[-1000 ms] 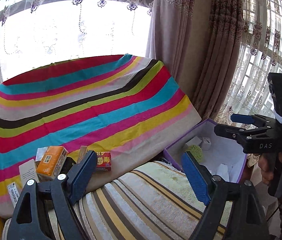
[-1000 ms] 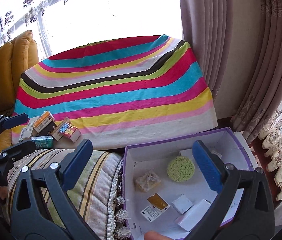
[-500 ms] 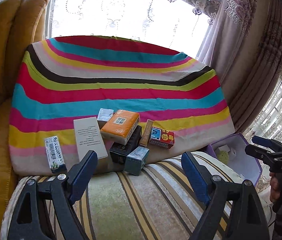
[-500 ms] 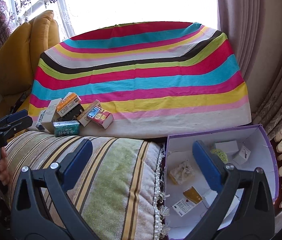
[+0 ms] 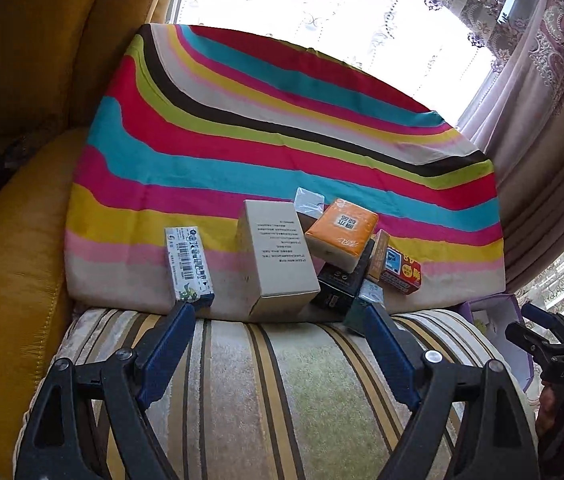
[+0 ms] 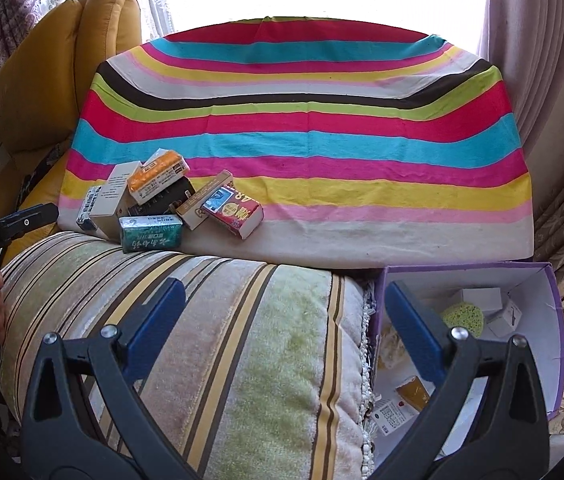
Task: Organize objects
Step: 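Move both open tools back toward the pile on the striped cloth, then grasp the white barcode box with the left tool while the right tool grasps the red printed box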
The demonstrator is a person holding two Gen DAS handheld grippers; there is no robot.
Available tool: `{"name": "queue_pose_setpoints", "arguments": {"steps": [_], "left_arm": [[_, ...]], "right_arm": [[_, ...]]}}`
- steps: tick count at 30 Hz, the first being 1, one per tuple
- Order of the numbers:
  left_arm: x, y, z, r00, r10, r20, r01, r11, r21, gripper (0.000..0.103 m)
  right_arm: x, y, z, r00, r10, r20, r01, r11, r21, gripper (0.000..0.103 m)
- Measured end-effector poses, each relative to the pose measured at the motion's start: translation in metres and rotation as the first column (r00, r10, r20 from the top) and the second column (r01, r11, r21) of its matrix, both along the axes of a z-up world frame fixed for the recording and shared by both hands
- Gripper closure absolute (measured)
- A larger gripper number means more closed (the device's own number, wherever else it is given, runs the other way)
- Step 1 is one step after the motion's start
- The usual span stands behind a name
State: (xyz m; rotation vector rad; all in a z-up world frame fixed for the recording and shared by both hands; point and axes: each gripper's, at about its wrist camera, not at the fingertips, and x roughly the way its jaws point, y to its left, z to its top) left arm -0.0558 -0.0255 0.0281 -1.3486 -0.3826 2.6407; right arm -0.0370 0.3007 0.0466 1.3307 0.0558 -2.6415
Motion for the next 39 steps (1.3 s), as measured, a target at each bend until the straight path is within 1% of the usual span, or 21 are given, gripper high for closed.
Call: {"name": "queue_pose_setpoints", "arguments": {"steps": [2,6,8,10,13,19,26,30,33,36,39], "left_arm": [[-0.004,-0.006,-0.004,1.0,0.021,0.024,-0.021,1.0,-0.003,0.016],[-0.012,-0.016,-0.014,0.996,0.053,0.072,-0.054,0.998,0.018,0.018],[-0.017,-0.021,-0.018,0.993,0.077,0.093,-0.079,0.997,0.016,0.021],[-0.022,-0.026,-0.021,0.989,0.093,0.113,-0.096,0.995,0.018,0.027],[-0.032,-0.033,-0.027,0.983,0.122,0.138,-0.124,0.992,0.005,0.033],[-0.053,-0.04,-0.044,0.968,0.15,0.201,-0.148,0.989,-0.026,0.038],[-0.072,-0.04,-0.059,0.959,0.16,0.233,-0.144,0.986,-0.084,0.039],[-0.08,-0.037,-0.065,0.958,0.149,0.246,-0.126,0.986,-0.107,0.043],[-0.084,-0.035,-0.067,0.958,0.146,0.249,-0.117,0.985,-0.128,0.047],[-0.089,-0.034,-0.072,0.956,0.139,0.259,-0.105,0.984,-0.142,0.049],[-0.091,-0.033,-0.074,0.956,0.139,0.259,-0.1,0.983,-0.156,0.052]], "right_arm": [[-0.004,-0.004,-0.003,1.0,0.003,0.012,-0.003,1.0,0.008,0.002],[-0.013,-0.014,-0.01,0.999,0.012,0.039,-0.014,0.999,0.032,0.002],[-0.019,-0.02,-0.014,0.998,0.016,0.053,-0.019,0.999,0.043,0.002],[-0.024,-0.024,-0.017,0.998,0.02,0.062,-0.024,0.998,0.055,0.002],[-0.033,-0.033,-0.022,0.997,0.034,0.076,-0.039,0.997,0.071,0.002],[-0.052,-0.05,-0.03,0.993,0.074,0.09,-0.084,0.99,0.115,0.002],[-0.073,-0.068,-0.044,0.984,0.14,0.113,-0.157,0.973,0.167,0.002],[-0.086,-0.076,-0.053,0.973,0.188,0.134,-0.211,0.958,0.192,0.002],[-0.094,-0.08,-0.056,0.968,0.217,0.127,-0.242,0.943,0.229,0.002],[-0.104,-0.084,-0.06,0.962,0.244,0.124,-0.269,0.928,0.258,0.002],[-0.114,-0.086,-0.066,0.953,0.27,0.137,-0.298,0.918,0.262,0.002]]}}
